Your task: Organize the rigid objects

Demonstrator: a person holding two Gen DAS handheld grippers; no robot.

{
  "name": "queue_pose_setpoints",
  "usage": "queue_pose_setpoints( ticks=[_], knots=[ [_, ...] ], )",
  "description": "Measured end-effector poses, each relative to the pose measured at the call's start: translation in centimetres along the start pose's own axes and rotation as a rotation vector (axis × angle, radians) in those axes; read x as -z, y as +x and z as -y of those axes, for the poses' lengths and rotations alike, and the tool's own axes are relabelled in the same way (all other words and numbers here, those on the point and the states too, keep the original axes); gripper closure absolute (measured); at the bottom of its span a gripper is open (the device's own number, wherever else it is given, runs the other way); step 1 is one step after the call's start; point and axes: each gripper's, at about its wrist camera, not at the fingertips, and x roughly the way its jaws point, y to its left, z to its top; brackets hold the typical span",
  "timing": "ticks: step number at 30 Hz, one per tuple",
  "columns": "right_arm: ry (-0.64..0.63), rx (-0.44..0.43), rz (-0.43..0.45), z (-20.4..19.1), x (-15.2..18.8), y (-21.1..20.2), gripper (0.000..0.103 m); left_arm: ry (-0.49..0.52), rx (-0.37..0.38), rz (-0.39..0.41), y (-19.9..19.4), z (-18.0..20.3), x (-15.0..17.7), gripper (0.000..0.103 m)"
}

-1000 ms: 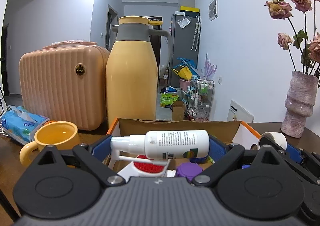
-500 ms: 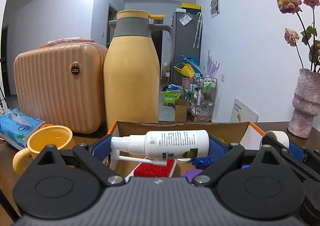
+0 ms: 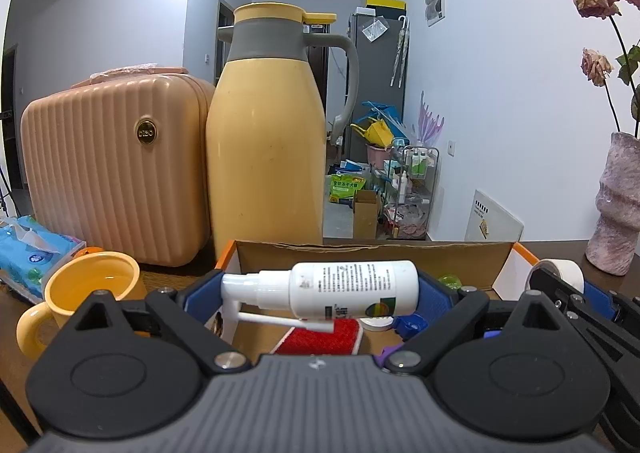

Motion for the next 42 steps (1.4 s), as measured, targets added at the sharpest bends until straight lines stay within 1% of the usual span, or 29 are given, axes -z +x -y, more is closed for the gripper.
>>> queue_pose_setpoints(
  ticks=[15,19,21,22,23,24,26,27,28,32,42],
  knots=[
    [0.002,-0.013,-0.029,0.24,-0.09,0.35,0.08,0.015,0.002,-0.014,0.27,-0.09,0.03,0.005],
    [0.004,-0.009,-0.038,0.29,-0.05,0.4,0.078,0.013,0.016,-0.017,0.32,-0.16,0.06,0.005],
    [0.01,-0.003,-0.039,0.43,-0.05,0.41,0.071,0.014,0.015,-0.02,0.33,-0.17,0.16,0.003],
    [0.017,-0.001,-0.039,0.51,-0.08,0.4,0.063,0.014,0.013,-0.019,0.37,-0.23,0.14,0.003],
    [0.02,0.004,-0.038,0.6,-0.12,0.37,0.051,0.011,0.012,-0.017,0.36,-0.29,0.13,0.0],
    [0.022,0.009,-0.036,0.64,-0.13,0.33,0.045,0.007,0.01,-0.016,0.34,-0.36,0.13,0.0],
    [0.025,0.026,-0.023,0.66,-0.11,0.14,0.024,0.0,0.009,-0.017,0.33,-0.45,0.14,0.0],
    [0.026,0.032,-0.017,0.68,-0.12,0.05,0.02,-0.003,0.008,-0.02,0.4,-0.52,0.16,0.0],
    [0.026,0.037,-0.01,0.7,-0.12,-0.03,0.013,-0.005,0.005,-0.023,0.47,-0.49,0.17,0.0],
    [0.011,0.056,0.002,0.57,-0.06,-0.18,0.003,-0.018,0.002,-0.03,0.65,-0.69,0.21,0.0],
    [0.009,0.062,0.002,0.56,-0.01,-0.21,0.001,-0.028,-0.002,-0.029,0.63,-0.9,0.18,0.0]
  ],
)
